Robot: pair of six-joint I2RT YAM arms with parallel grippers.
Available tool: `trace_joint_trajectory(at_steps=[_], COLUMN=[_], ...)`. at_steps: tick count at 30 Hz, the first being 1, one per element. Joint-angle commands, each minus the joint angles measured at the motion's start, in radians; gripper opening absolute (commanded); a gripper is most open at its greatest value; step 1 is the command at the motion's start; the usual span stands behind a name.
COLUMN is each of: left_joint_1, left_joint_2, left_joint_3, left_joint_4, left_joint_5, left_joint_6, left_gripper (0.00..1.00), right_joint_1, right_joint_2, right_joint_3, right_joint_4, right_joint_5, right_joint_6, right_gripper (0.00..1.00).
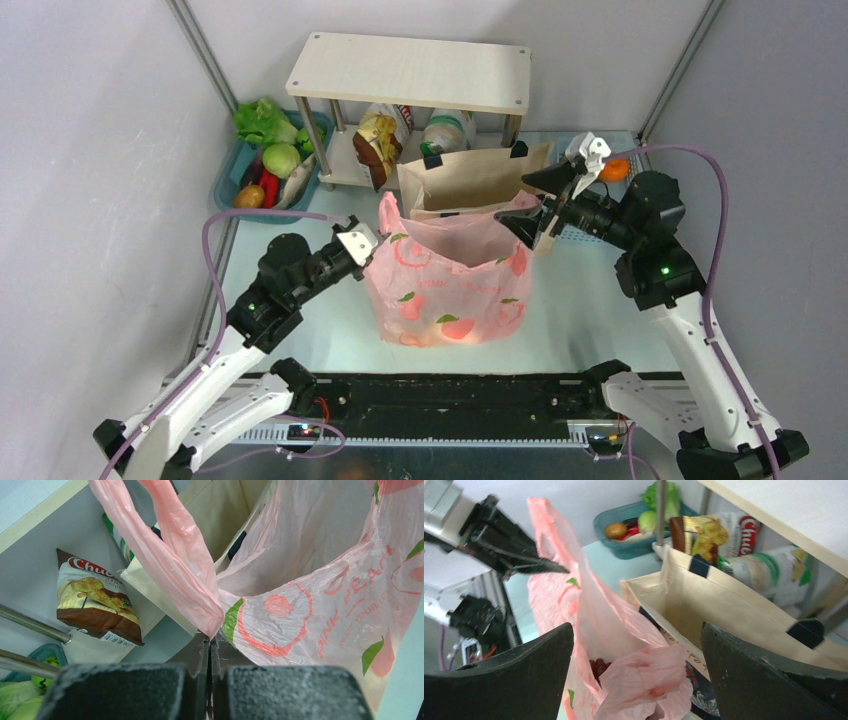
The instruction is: Place the mixed food into the grocery bags and tie them
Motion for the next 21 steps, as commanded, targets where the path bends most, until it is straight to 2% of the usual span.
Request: trace_joint_trajectory(at_steps=[1, 6, 7, 9, 12, 16, 21], left_joint_1=[0.007, 0.006, 0.007, 0.007, 0.007, 0.006, 0.006], left_joint_2=[-0.010, 0.002, 0.001, -0.006, -0.010, -0.013, -0.012], left_joint_3=[0.002, 0.004, 0.003, 0.003, 0.001, 0.004, 0.007], left_joint_4=[0.046, 0.044, 0.044, 0.044, 0.043, 0.043, 0.044], left_joint_5=[0.038, 0.056, 0.058, 0.061, 0.064, 0.075, 0.091], left_joint_6=[-0.006, -0.008, -0.008, -0.007, -0.005, -0.009, -0.014], left_gripper=[0.00, 0.00, 0.00, 0.00, 0.00, 0.00, 0.00], right_joint_1=[-0.054, -0.212, -0.234, -0.281, -0.302, -0.301, -0.302], right_joint_2=[0.018, 0.066, 0.090, 0.126, 0.148, 0.129, 0.112], right_joint_3=[0.042, 0.049, 0.049, 0.049, 0.049, 0.050, 0.049], right_joint_4=[-0.006, 0.107, 0.173, 0.279, 0.298, 0.121, 0.021], right_joint_5=[-0.305, -0.647, -0.747, -0.849, -0.882, -0.846, -0.847], right_joint_6=[-0.125, -0.072, -0.015, 0.082, 0.100, -0.043, -0.179], right_gripper=[0.99, 0.99, 0.99, 0.99, 0.99, 0.99, 0.99])
